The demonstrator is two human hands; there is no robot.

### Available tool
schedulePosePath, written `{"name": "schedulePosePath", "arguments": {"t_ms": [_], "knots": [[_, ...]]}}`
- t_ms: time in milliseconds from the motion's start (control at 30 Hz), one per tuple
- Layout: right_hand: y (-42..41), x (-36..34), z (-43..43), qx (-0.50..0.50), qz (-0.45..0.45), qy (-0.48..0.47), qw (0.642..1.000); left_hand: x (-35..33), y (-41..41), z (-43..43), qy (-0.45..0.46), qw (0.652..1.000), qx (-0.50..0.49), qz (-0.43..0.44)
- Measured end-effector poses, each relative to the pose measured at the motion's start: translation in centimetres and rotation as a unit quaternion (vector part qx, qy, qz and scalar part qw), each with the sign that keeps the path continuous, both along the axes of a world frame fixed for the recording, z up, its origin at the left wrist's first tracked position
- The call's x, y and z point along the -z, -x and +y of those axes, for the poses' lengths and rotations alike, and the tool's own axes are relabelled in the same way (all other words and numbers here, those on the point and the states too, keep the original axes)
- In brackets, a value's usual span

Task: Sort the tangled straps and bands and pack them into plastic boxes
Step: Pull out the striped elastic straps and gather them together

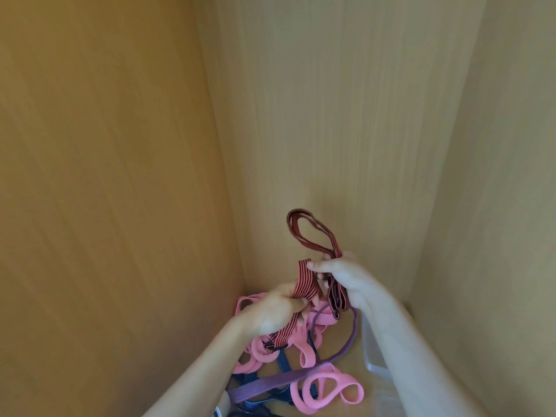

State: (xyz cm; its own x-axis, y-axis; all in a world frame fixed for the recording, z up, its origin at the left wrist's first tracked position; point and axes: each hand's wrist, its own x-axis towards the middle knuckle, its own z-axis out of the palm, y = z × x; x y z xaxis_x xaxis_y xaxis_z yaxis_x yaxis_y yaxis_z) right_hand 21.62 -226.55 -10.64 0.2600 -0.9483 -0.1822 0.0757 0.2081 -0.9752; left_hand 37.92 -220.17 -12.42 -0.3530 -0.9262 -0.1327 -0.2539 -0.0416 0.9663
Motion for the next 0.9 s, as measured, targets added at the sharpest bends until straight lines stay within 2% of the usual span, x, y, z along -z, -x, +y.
{"name": "schedulePosePath", "arguments": {"t_ms": [167,300,500,600,800,900], "knots": [[1.0,-0.8,0.1,-0.033,-0.186,-0.067,0.980,0.0,-1.2,0.6,-0.053,0.992,0.026,0.114],[1.3,-1.4,0.2,-0.061,-0.220,-0.080,0.970,0.4,-2.0,0.4,-0.111,0.972,0.031,0.205],[1.0,-2.6,0.1,-0.079,-0.191,-0.050,0.977,-0.2,-1.6,-2.0,-0.128,0.965,-0.073,0.217],[1.3,-3.0,0.0,-0.092,-0.206,-0.040,0.973,-0.5,-1.7,-2.9,-0.109,0.970,-0.105,0.189],[2.3,-3.8,-0.2,-0.142,-0.234,0.014,0.962,-1.7,-1.7,-3.8,-0.083,0.977,-0.104,0.168],[2.4,-4.0,-0.3,-0.178,-0.245,0.041,0.952,-2.0,-1.3,-3.8,-0.083,0.981,-0.072,0.159]]}}
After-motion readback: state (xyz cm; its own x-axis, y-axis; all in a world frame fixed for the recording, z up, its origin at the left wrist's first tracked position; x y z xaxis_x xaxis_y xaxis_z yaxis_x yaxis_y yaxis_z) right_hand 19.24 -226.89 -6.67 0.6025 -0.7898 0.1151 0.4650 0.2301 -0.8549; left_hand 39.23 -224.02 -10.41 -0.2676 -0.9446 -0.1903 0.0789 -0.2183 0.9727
